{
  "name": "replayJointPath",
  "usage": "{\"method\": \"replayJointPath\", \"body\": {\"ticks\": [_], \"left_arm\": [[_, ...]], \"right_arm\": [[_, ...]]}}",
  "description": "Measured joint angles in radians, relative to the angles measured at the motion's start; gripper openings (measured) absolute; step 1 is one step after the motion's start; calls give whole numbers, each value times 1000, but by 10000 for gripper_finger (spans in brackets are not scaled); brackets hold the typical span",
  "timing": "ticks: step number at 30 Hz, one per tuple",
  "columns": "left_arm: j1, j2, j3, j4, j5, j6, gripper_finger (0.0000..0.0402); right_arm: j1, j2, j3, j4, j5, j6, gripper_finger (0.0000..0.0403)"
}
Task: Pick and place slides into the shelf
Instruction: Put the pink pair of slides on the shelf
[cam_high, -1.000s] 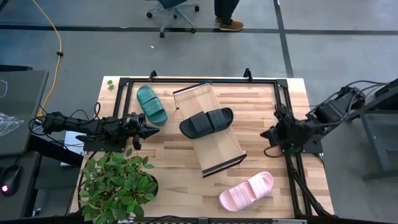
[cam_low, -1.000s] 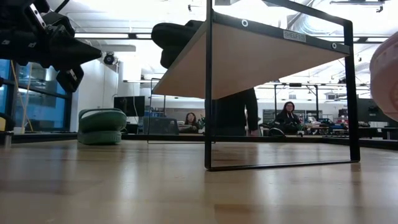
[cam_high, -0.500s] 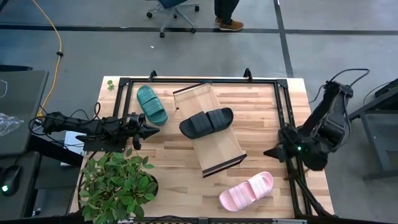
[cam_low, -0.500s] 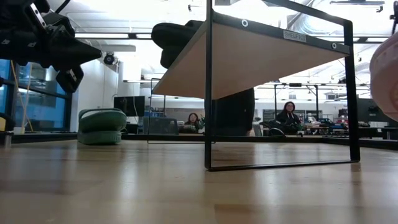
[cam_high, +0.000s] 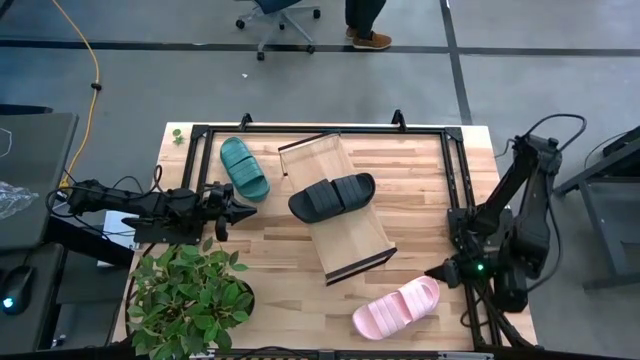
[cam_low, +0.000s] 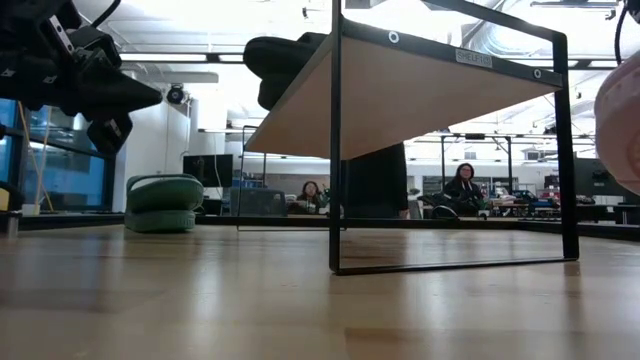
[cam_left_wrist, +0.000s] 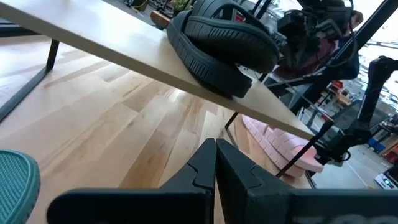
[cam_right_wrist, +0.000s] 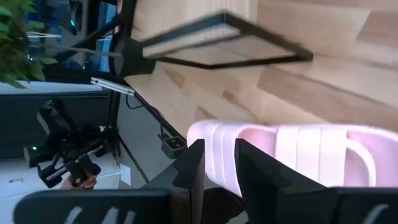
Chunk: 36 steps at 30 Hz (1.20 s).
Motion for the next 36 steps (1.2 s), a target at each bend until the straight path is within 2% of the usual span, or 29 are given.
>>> {"method": "replayJointPath", "body": {"ticks": [7,20,28,36], "left_arm": [[0,0,0,1,0,0,1],[0,0,0,1,0,-2,1],[0,0,0,2,0,-3,1],[0,0,0,3,1,-4,1]], "right_arm": [[53,58,0,62,118,55,79],[49,50,-27,74,130,62,79],[44,54,-161,333,144,60,79],[44,81,-315,638,111,59,79]]}}
